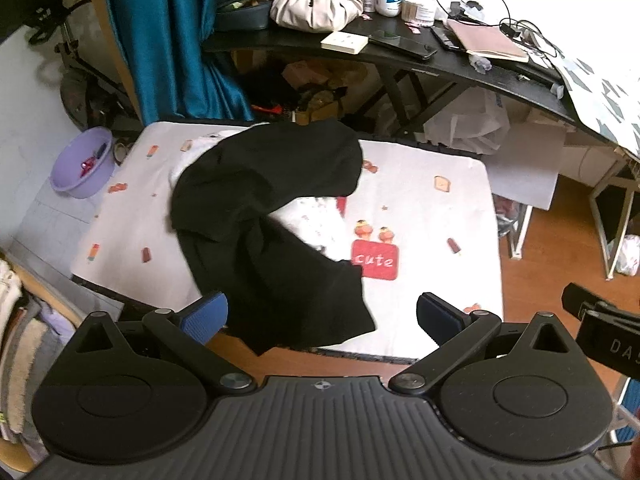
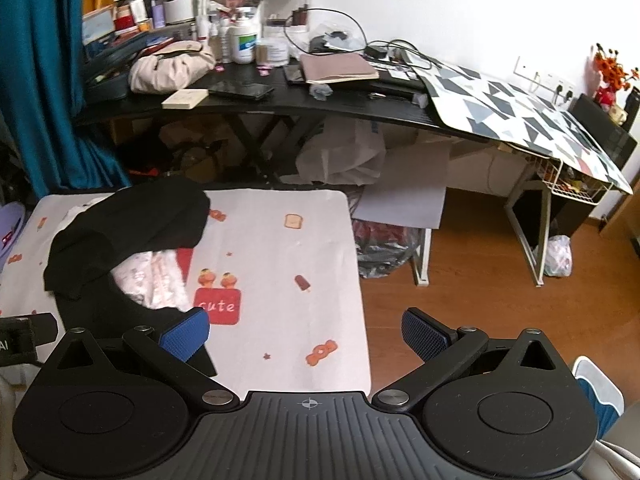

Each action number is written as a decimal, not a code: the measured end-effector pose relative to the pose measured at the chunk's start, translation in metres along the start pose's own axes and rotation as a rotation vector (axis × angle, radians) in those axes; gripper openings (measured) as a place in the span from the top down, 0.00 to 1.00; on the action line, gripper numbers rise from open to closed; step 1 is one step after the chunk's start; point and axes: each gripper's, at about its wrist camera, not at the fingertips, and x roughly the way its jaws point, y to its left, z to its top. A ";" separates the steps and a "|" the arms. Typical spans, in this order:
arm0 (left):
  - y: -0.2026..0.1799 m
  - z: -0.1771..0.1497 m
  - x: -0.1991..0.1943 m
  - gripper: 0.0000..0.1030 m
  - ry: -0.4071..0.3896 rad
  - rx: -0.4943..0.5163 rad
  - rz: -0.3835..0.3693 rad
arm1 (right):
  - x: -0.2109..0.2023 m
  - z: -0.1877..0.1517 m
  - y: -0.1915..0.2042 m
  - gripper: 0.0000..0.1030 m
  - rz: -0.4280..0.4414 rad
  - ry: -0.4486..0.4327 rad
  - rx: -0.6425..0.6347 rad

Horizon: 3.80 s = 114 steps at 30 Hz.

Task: Fold clothes
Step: 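Move both grippers toward the black garment on the white mat, then grasp an edge of the black garment with the left gripper, then grasp another edge of the black garment with the right gripper while the left gripper holds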

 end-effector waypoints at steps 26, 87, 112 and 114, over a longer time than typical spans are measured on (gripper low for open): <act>-0.043 0.051 0.031 0.01 -0.044 0.097 0.103 | 0.058 0.032 -0.088 0.01 0.168 -0.026 -0.014; 0.253 0.089 0.343 0.75 0.030 0.403 -0.235 | 0.251 0.057 0.183 0.01 -0.091 0.271 0.163; 0.290 0.129 0.302 0.86 -0.093 0.244 -0.256 | 0.365 0.090 0.263 0.02 0.239 0.428 0.443; 0.288 0.127 0.303 0.71 -0.086 0.269 -0.234 | 0.373 0.087 0.273 0.20 0.255 0.453 0.456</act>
